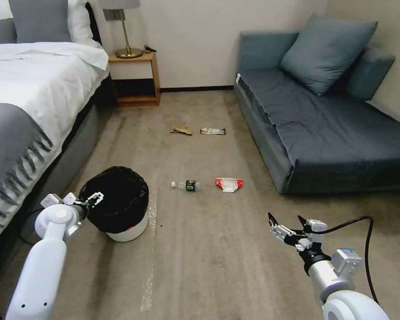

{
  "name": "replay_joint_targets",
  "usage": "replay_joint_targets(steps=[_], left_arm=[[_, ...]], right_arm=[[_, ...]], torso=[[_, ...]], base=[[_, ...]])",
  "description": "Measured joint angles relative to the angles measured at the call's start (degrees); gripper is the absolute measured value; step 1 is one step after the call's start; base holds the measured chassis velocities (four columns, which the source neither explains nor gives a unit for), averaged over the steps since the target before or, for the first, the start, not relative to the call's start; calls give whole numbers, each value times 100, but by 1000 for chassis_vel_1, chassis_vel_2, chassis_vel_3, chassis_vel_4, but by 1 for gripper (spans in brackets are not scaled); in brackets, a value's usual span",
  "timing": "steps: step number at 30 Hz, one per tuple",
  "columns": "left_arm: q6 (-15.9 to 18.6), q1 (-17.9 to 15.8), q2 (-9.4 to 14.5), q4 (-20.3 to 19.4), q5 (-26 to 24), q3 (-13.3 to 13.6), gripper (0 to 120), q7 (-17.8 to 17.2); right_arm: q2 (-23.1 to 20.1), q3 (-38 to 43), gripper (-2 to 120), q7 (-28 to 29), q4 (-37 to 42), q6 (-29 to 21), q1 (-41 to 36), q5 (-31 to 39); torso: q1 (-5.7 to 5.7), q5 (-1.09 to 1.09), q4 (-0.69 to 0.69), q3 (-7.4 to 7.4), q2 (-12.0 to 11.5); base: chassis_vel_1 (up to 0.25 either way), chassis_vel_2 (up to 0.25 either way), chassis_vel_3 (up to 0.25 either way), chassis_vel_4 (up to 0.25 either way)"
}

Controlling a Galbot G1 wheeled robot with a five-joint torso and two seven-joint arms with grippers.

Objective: Pick up the trash bin, then pick up the garbage on the floor and place it into the trash bin.

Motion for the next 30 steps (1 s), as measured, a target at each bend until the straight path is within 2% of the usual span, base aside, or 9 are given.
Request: replay_joint_targets(steps=[3,5,7,8,13,14,20,25,30], left_arm=[[-3,0,-16,93,116,18,71,20],[-4,2,-16,105,126,18,69,27],[-1,42,-13,106,137,-9,58,65],[-1,42,-13,106,137,-9,58,65],[92,169,-3,8,135,-93,41,147],[100,222,-3,-3,131,-123,33,165],[24,431,2,-84,175,-182,12,295],[-46,605,2,-208,287,-240,3,361],[-230,904,-5,-464,609,-323,3,491]], right_arm=[[-50,16,100,6,3,0,-8,56],[-55,16,100,11,3,0,-5,65],[-67,7,100,28,14,-10,12,104],[-67,7,100,28,14,-10,12,104],[-88,8,100,58,32,-46,94,182],[-109,11,100,68,55,-63,101,229],[-138,15,100,81,155,-77,22,327],[-141,8,100,82,258,-77,-79,332],[-140,-13,100,82,370,-62,-219,332]], torso=[[0,2,0,-1,1],[0,2,0,-1,1],[0,-4,0,-1,1],[0,-4,0,-1,1],[0,-8,-1,0,0],[0,-8,-2,1,0],[0,-5,-3,0,1],[0,-7,-1,1,0],[0,-18,-6,3,-1]], base=[[0,0,0,0],[0,0,0,0],[0,0,0,0],[0,0,0,0],[0,0,0,0],[0,0,0,0],[0,0,0,0],[0,0,0,0],[0,0,0,0]])
